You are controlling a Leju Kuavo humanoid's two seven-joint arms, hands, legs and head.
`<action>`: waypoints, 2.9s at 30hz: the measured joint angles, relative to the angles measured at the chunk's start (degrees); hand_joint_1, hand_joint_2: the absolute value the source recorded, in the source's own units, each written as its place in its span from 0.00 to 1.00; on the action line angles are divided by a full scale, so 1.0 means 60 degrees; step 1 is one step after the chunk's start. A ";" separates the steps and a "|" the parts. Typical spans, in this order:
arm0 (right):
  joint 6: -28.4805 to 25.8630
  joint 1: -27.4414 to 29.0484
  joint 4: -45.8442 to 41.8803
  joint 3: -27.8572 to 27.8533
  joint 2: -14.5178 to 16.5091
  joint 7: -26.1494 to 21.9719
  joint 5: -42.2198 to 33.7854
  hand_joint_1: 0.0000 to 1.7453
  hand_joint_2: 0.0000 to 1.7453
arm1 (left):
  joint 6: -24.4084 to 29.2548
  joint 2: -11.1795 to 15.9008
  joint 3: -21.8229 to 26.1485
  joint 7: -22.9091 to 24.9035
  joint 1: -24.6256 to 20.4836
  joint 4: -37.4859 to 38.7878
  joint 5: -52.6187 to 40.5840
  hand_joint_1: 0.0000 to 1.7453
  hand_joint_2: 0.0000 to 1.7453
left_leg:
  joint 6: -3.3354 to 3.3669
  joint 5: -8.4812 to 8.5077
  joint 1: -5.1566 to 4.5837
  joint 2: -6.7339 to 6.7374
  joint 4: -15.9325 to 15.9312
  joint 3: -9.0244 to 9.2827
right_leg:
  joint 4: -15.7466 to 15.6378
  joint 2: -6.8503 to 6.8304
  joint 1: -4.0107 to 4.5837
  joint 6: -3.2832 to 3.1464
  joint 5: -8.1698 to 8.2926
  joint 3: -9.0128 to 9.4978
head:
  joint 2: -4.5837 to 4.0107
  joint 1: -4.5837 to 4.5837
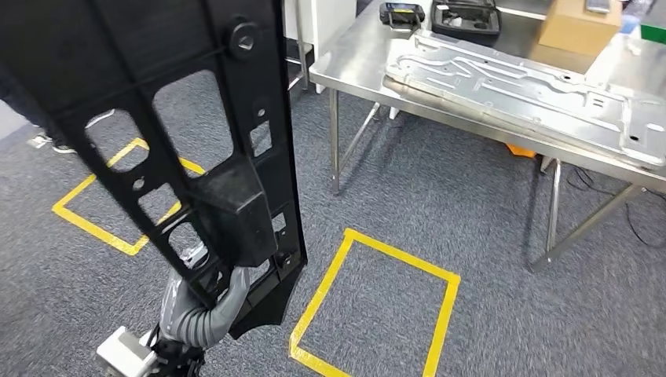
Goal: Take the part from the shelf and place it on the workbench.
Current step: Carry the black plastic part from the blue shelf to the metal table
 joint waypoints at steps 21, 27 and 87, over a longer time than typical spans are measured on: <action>-0.0054 0.0433 0.0003 -0.0050 0.0139 -0.0274 -0.0251 0.00 0.00 | -0.0862 0.0030 -0.0187 0.0452 -0.0490 0.0305 0.0431 1.00 1.00 | -0.0216 -0.1323 -0.0024 0.0862 0.2448 -0.1027 | -0.0081 -0.1135 0.0032 -0.0266 -0.0146 0.0230 | -0.0001 0.0003; -0.0090 0.0451 0.0003 -0.0051 0.0188 -0.0273 -0.0136 0.00 0.00 | -0.1030 0.0056 -0.0194 0.0721 -0.0509 0.0365 0.0628 1.00 1.00 | -0.0175 -0.0067 -0.0004 0.0729 0.0378 -0.0209 | -0.0056 -0.0778 0.0064 -0.0183 -0.0162 0.0277 | -0.0001 -0.0003; -0.0124 0.0517 0.0003 -0.0047 0.0323 -0.0261 -0.0036 0.00 0.00 | -0.1054 0.0131 -0.0166 0.0842 -0.0184 0.0526 0.0567 1.00 1.00 | -0.0259 0.0009 0.0018 0.0783 0.1078 -0.0904 | -0.0062 -0.1117 0.0032 -0.0227 -0.0608 0.0741 | -0.0001 0.0002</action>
